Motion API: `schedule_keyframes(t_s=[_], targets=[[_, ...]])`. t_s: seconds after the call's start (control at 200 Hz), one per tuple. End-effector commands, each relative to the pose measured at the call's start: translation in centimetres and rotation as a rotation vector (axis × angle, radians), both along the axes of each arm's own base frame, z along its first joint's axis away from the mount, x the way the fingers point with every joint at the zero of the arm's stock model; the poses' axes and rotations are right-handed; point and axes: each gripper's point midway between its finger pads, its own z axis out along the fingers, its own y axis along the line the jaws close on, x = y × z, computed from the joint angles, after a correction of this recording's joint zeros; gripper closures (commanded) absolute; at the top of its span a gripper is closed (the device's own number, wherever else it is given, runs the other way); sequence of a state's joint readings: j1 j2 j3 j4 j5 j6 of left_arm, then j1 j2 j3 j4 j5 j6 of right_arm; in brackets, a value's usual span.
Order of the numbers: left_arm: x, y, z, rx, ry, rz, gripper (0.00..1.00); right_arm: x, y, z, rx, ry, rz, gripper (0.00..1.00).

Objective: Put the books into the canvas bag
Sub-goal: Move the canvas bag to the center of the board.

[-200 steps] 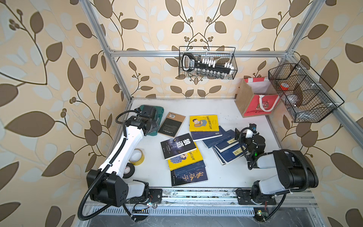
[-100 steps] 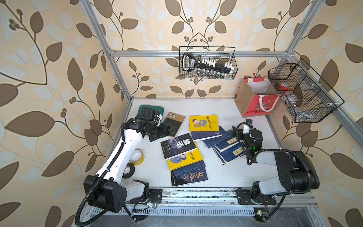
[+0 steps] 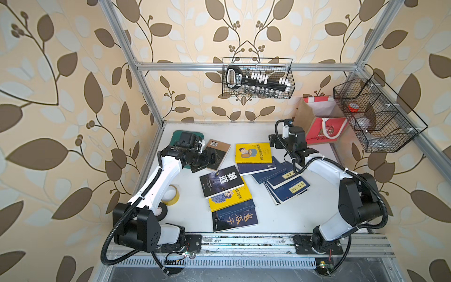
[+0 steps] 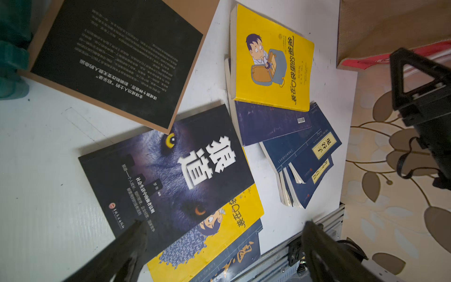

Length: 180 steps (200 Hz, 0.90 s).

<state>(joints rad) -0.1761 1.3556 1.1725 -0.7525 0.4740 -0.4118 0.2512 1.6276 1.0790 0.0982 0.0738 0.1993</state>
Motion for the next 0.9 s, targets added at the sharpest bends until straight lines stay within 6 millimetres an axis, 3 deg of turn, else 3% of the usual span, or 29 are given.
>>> schedule_keyframes(t_s=[0.0, 0.16, 0.33, 0.46, 0.585, 0.765, 0.895], targets=[[1.3, -0.9, 0.3, -0.043, -0.021, -0.011, 0.01, -0.9, 0.2, -2.5, 0.012, 0.117, -0.014, 0.02], [2.0, -1.4, -0.1, -0.058, -0.007, -0.025, 0.01, 0.5, -2.5, 0.2, -0.161, 0.026, -0.159, 0.02], [2.6, -1.7, -1.0, -0.065, 0.02, -0.031, 0.01, 3.5, -6.1, 4.0, -0.356, -0.064, -0.308, 0.02], [2.5, -1.6, -1.1, -0.065, 0.019, -0.029, 0.01, 6.4, -10.0, 6.0, -0.393, -0.03, -0.382, 0.02], [2.3, -1.5, -1.2, -0.065, 0.009, -0.019, 0.01, 8.2, -12.2, 7.9, -0.422, -0.045, -0.363, 0.02], [2.2, -1.7, -1.7, -0.082, 0.021, -0.016, 0.01, 9.2, -14.1, 10.9, -0.446, -0.065, -0.33, 0.02], [2.2, -1.7, -1.6, -0.085, 0.014, -0.017, 0.01, 9.4, -15.7, 10.9, -0.502, -0.019, -0.335, 0.02]])
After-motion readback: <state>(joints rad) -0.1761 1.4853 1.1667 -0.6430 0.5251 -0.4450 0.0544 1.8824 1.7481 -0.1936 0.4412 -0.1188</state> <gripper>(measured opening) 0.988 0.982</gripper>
